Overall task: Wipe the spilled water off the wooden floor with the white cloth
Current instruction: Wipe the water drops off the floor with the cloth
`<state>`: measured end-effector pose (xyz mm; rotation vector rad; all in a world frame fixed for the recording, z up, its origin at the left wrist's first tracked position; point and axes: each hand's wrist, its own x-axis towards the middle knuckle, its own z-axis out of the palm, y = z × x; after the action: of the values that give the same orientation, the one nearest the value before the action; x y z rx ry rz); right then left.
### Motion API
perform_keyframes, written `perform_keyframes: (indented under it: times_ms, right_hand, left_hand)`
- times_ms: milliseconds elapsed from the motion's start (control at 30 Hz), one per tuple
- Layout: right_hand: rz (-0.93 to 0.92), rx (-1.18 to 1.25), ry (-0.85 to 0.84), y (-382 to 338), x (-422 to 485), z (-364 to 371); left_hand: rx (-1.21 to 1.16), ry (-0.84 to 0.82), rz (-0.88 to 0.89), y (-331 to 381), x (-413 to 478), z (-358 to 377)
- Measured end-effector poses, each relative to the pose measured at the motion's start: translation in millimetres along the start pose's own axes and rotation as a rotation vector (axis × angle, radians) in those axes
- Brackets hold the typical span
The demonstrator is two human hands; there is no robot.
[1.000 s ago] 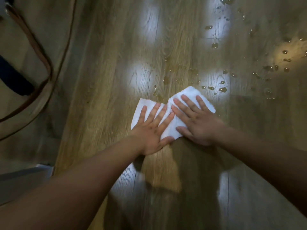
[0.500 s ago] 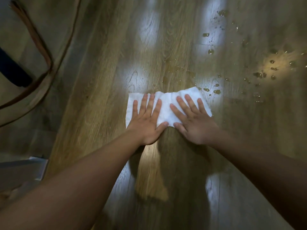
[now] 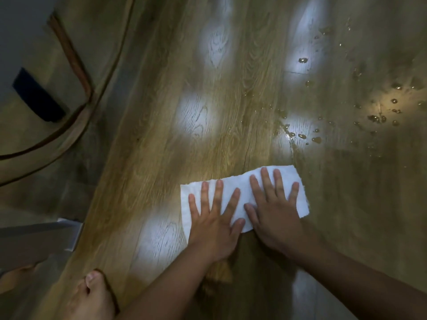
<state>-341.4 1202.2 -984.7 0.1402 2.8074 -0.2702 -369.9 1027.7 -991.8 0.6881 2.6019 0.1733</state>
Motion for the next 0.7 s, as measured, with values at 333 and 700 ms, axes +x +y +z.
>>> perform_keyframes:
  times_ms: [333,700]
  right_hand:
    - [-0.193,-0.123,-0.037,30,90,-22]
    - [-0.134,-0.139,-0.052,32,165,-55]
  left_hand:
    - [-0.063,-0.142,-0.102,-3,81,-46]
    - [-0.053,-0.227,-0.154,-9,154,-84]
